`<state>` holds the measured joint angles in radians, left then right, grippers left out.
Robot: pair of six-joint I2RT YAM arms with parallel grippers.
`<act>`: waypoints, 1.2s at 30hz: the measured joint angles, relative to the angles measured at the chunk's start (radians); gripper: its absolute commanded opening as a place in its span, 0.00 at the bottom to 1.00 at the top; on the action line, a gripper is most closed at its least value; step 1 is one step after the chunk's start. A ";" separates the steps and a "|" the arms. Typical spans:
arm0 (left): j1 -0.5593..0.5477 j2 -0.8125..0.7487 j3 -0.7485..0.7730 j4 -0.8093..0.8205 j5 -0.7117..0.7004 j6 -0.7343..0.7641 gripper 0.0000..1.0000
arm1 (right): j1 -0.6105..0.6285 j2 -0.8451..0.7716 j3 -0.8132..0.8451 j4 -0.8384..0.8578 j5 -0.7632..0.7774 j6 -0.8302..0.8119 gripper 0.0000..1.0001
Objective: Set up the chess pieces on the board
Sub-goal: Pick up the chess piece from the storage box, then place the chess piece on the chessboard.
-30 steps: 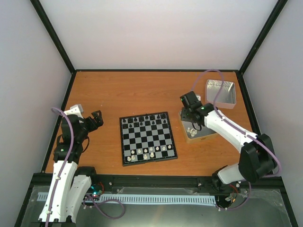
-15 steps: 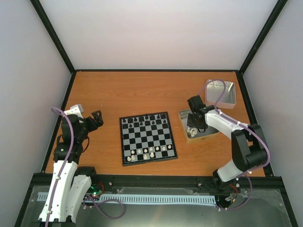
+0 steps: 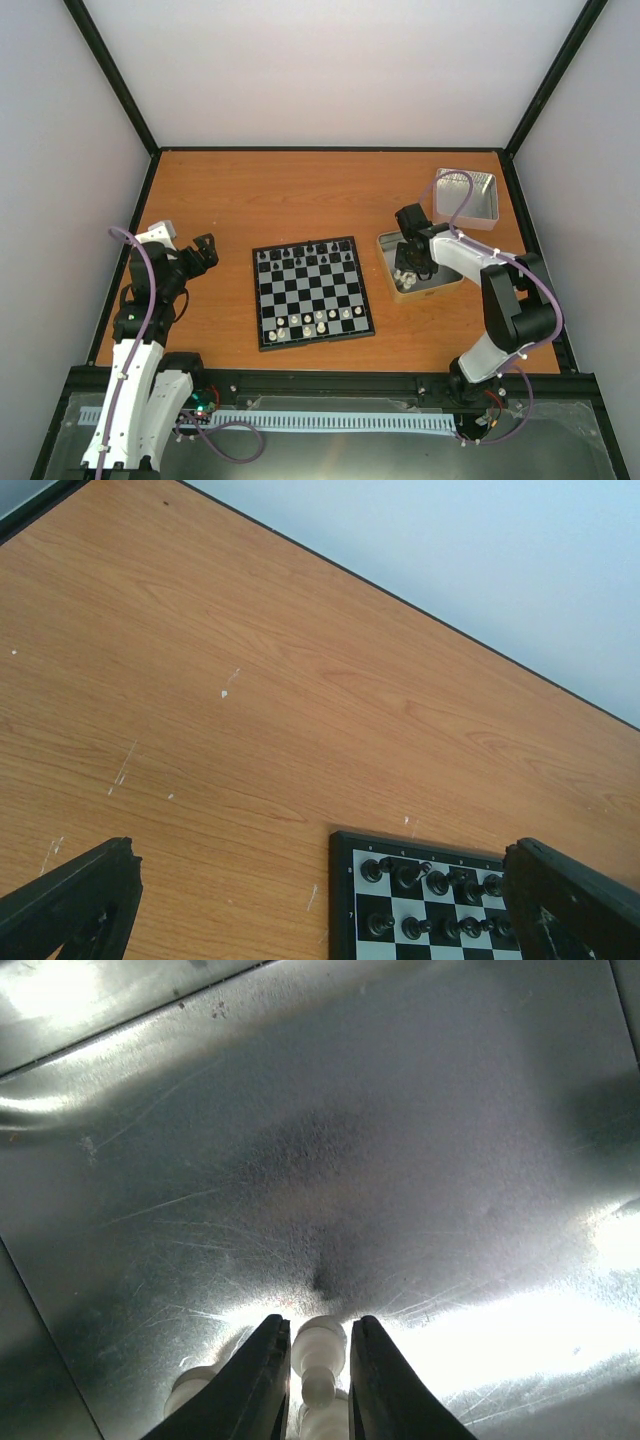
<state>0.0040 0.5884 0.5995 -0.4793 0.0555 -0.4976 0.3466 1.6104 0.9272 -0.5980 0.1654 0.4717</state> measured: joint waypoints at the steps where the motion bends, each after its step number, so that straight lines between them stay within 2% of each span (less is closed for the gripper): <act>1: 0.000 0.000 0.000 0.000 0.000 0.000 1.00 | 0.000 0.001 0.000 0.000 0.000 0.000 0.20; 5: 0.000 0.000 0.000 0.000 0.000 0.000 1.00 | 0.000 0.003 -0.003 0.001 -0.002 0.000 0.19; 12: 0.000 0.002 0.000 0.000 0.000 0.000 1.00 | 0.000 0.014 -0.005 0.000 -0.001 -0.006 0.06; 20: 0.000 0.002 0.000 0.000 0.000 0.000 1.00 | -0.001 -0.037 0.001 -0.010 0.011 -0.023 0.06; 27: 0.000 0.002 0.000 0.000 0.000 0.000 1.00 | 0.018 -0.141 0.113 -0.045 -0.032 -0.029 0.07; 31: 0.000 0.002 0.000 0.000 0.000 0.000 1.00 | 0.117 -0.148 0.182 -0.060 -0.069 -0.015 0.07; 36: 0.000 0.000 0.000 0.000 0.000 0.000 1.00 | 0.365 -0.092 0.272 -0.071 -0.107 0.010 0.07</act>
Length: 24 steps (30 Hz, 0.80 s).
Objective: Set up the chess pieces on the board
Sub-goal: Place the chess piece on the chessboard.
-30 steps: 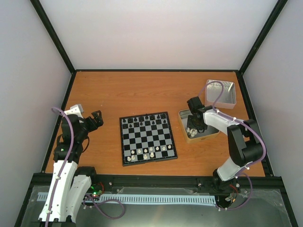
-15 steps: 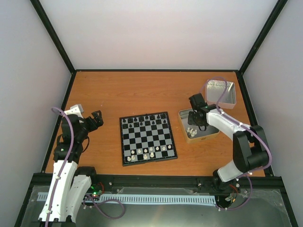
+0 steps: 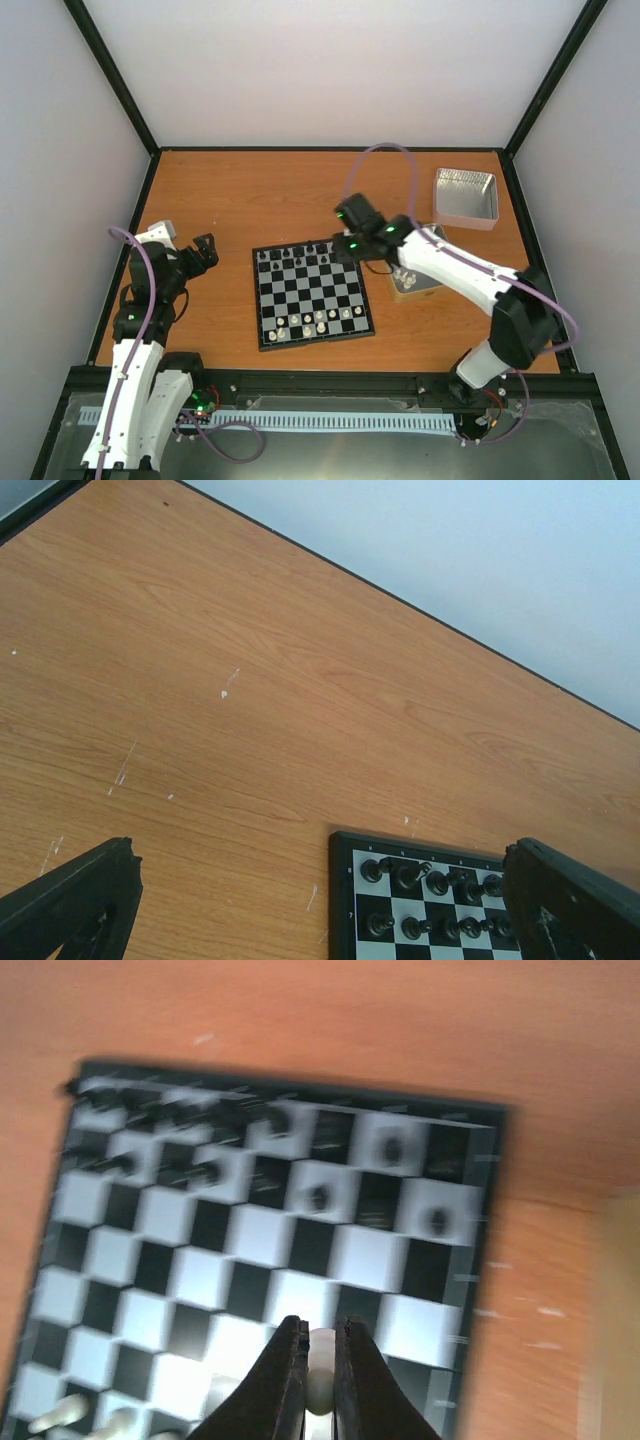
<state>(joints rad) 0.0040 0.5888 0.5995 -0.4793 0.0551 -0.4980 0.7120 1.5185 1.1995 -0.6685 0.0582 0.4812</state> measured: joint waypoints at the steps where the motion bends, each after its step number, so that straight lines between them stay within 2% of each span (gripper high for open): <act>1: 0.000 -0.001 0.000 0.000 0.000 0.000 1.00 | 0.053 0.031 0.030 -0.001 -0.005 0.004 0.07; 7: 0.000 -0.010 0.000 0.000 -0.001 0.000 1.00 | 0.314 0.266 0.213 -0.017 -0.012 -0.004 0.07; 12: 0.000 -0.016 0.000 0.000 -0.003 0.000 1.00 | 0.435 0.422 0.327 -0.056 -0.028 -0.037 0.07; 18: 0.000 -0.017 0.000 0.000 -0.003 0.000 1.00 | 0.497 0.500 0.408 -0.086 -0.065 -0.076 0.07; 24: 0.000 -0.017 0.000 0.000 -0.005 0.000 1.00 | 0.510 0.546 0.419 -0.092 -0.100 -0.082 0.08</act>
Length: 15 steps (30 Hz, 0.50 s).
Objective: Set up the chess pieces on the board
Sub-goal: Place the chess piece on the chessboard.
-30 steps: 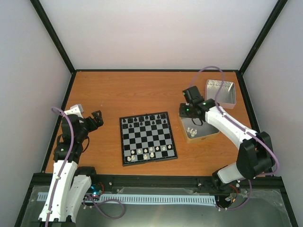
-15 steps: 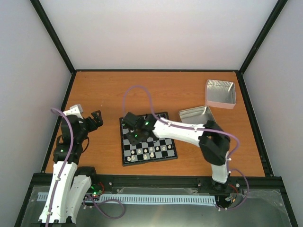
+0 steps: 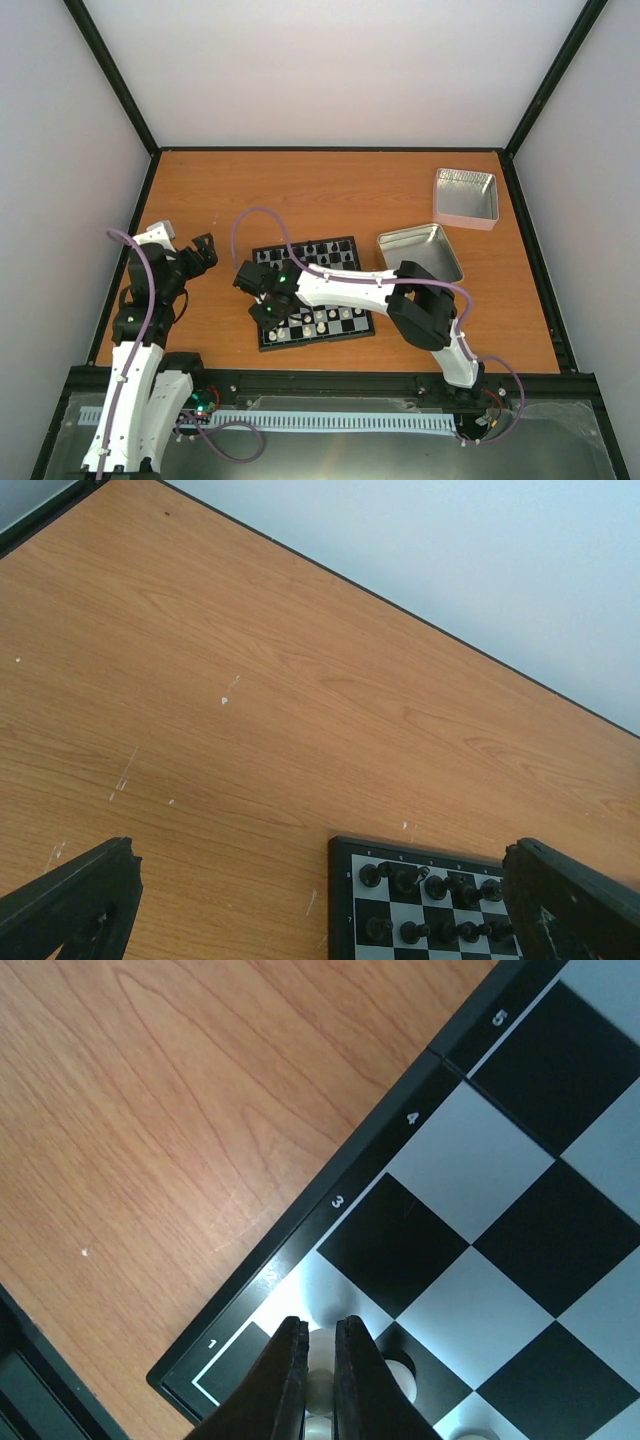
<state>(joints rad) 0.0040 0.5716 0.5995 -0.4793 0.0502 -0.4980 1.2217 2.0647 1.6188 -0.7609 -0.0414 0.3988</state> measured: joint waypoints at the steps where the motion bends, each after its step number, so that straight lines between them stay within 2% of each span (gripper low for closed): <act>1: 0.000 0.000 0.000 0.000 0.000 0.000 1.00 | 0.000 0.006 0.000 -0.003 -0.001 0.000 0.08; 12: 0.000 0.000 0.000 0.000 -0.002 0.000 1.00 | 0.002 0.033 0.004 -0.008 -0.023 -0.018 0.10; 15: 0.000 0.000 0.000 0.000 -0.002 0.000 1.00 | 0.002 0.037 0.004 -0.006 -0.032 -0.018 0.16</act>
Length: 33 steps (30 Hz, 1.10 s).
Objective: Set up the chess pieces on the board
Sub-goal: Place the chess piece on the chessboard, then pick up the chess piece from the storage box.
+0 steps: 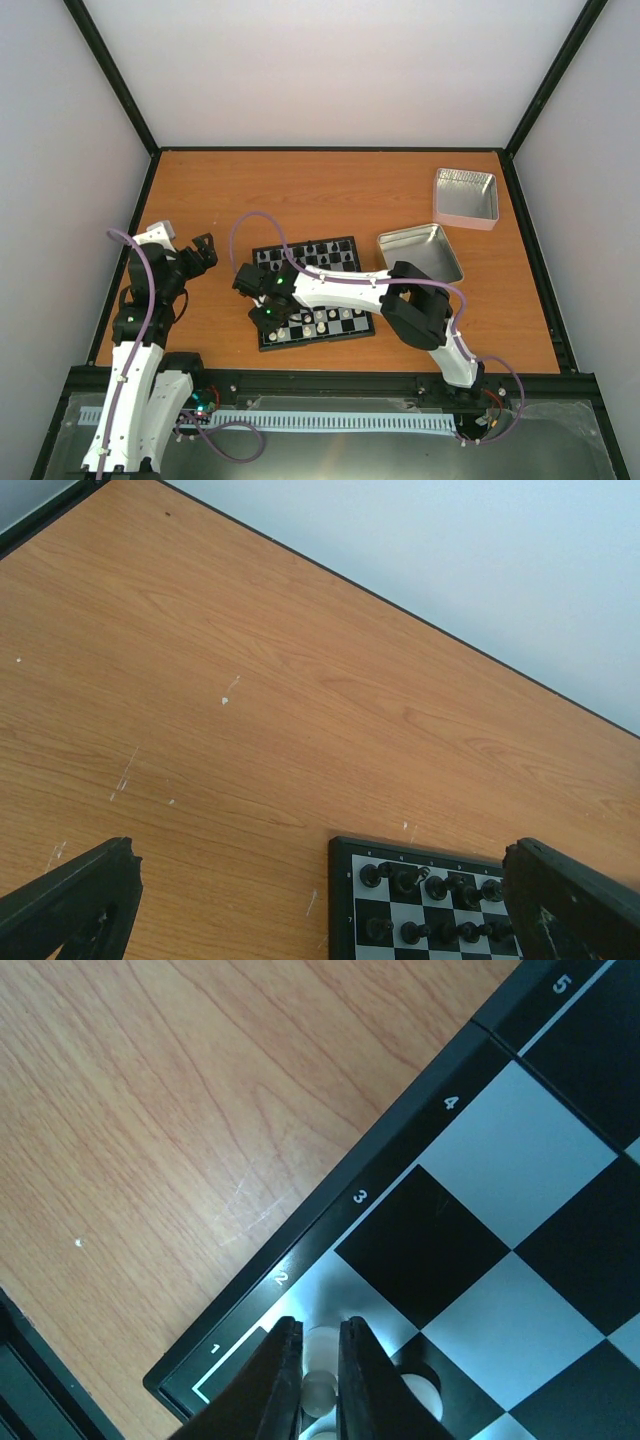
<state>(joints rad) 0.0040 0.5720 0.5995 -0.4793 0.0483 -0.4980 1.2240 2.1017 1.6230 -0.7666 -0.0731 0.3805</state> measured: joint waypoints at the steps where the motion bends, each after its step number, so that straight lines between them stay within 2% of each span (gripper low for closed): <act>1: 0.000 0.000 0.000 0.000 0.000 0.000 1.00 | 0.000 0.000 0.001 0.000 -0.003 -0.001 0.18; 5: 0.000 0.000 0.000 0.000 0.000 0.000 1.00 | 0.000 0.001 0.002 -0.001 -0.006 -0.002 0.26; 12: 0.000 0.000 0.000 0.000 0.000 0.000 1.00 | -0.005 -0.013 0.001 0.010 0.018 0.005 0.27; 19: 0.000 -0.001 0.000 0.000 -0.001 0.000 1.00 | -0.081 -0.217 -0.105 0.089 0.120 0.071 0.28; 23: 0.000 -0.001 0.000 0.000 -0.001 0.000 1.00 | -0.228 -0.402 -0.243 0.120 0.202 0.127 0.29; 27: 0.000 -0.001 0.000 0.000 0.000 0.000 1.00 | -0.437 -0.554 -0.394 0.118 0.290 0.168 0.32; 33: 0.000 0.000 0.000 0.000 0.001 0.000 1.00 | -0.663 -0.704 -0.538 0.057 0.367 0.174 0.34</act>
<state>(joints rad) 0.0040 0.5716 0.5995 -0.4793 0.0490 -0.4976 0.5610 1.3979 1.0851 -0.7097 0.2943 0.5541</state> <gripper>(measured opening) 0.997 0.341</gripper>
